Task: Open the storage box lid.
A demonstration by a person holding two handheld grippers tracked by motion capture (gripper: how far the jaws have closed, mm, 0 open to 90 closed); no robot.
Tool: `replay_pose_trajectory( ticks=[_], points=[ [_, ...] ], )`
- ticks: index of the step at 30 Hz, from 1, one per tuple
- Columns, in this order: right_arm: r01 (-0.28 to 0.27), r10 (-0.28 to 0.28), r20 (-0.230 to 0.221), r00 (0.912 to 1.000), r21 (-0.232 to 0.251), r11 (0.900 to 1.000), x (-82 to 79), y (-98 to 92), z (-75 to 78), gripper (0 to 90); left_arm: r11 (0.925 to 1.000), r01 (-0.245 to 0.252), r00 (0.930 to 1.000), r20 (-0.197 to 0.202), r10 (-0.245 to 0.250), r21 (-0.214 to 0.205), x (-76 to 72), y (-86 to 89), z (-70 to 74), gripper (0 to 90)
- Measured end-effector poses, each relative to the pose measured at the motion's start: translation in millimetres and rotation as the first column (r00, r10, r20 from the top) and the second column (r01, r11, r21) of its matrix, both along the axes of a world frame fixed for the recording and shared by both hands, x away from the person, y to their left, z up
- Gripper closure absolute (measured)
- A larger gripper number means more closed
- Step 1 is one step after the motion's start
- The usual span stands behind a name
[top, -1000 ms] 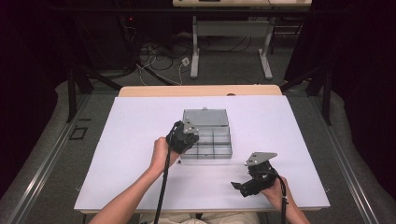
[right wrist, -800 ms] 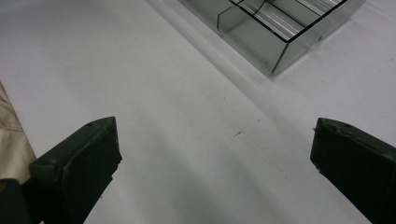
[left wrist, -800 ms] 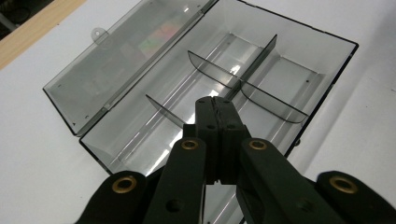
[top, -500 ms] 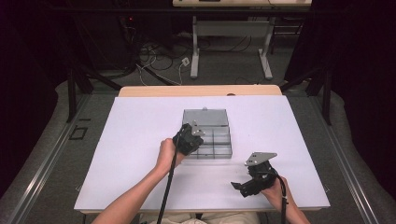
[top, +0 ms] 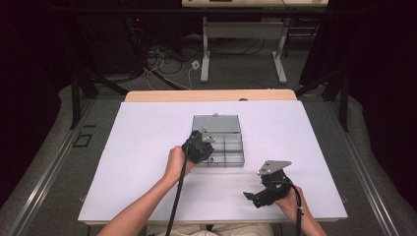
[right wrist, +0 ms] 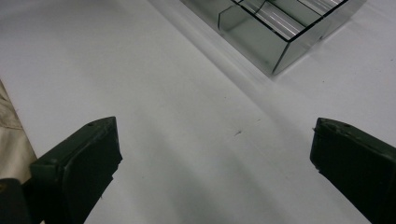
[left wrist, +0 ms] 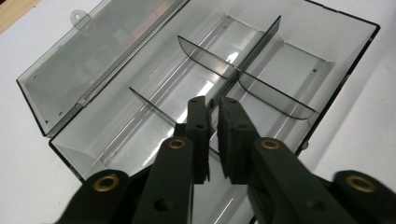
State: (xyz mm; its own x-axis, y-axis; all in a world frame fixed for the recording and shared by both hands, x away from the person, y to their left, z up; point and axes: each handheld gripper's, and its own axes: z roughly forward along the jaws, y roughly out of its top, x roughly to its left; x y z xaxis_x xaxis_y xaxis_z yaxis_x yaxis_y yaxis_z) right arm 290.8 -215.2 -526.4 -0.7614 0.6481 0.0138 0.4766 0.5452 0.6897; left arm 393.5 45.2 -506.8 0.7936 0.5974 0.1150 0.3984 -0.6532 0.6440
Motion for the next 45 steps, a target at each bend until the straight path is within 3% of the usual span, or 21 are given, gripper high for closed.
replay_pose_trajectory(
  ticks=[4,11,20,23,31,39,45],
  points=[
    [0.0,0.0,0.002,1.0,-0.002,1.0,-0.1,0.0,0.3,1.1,0.9999,-0.004,1.0,0.006,0.004,-0.015,-2.2,5.0,4.0,70.6],
    [-0.002,0.002,0.001,1.0,0.002,1.0,-0.3,0.0,0.5,1.1,0.9999,-0.001,0.9999,0.011,0.001,-0.015,-12.3,14.6,7.6,45.4],
    [0.001,-0.001,0.004,1.0,0.001,1.0,-0.2,-0.3,0.6,1.0,0.9991,-0.017,0.999,0.04,0.018,-0.039,-27.5,37.6,5.6,18.1],
    [-0.001,0.001,0.0,1.0,0.008,1.0,-0.2,0.3,0.5,1.0,0.9996,-0.027,0.9991,0.034,0.027,-0.002,-30.2,43.9,2.5,12.0],
    [-0.002,0.002,0.004,1.0,0.007,1.0,-0.1,-0.4,0.7,1.0,0.9988,-0.042,0.9984,0.038,0.043,-0.025,-34.3,60.2,3.5,4.4],
    [0.001,-0.001,0.012,0.9999,0.011,0.9999,-0.7,-0.6,1.2,0.9,0.9992,-0.039,0.9991,0.016,0.039,-0.006,-41.2,66.3,-0.5,0.1],
    [0.002,-0.003,0.007,1.0,0.013,0.9999,-0.7,-1.7,2.1,0.9,0.999,-0.034,0.9994,-0.006,0.034,-0.028,-44.6,73.8,-6.8,0.0]
  ],
)
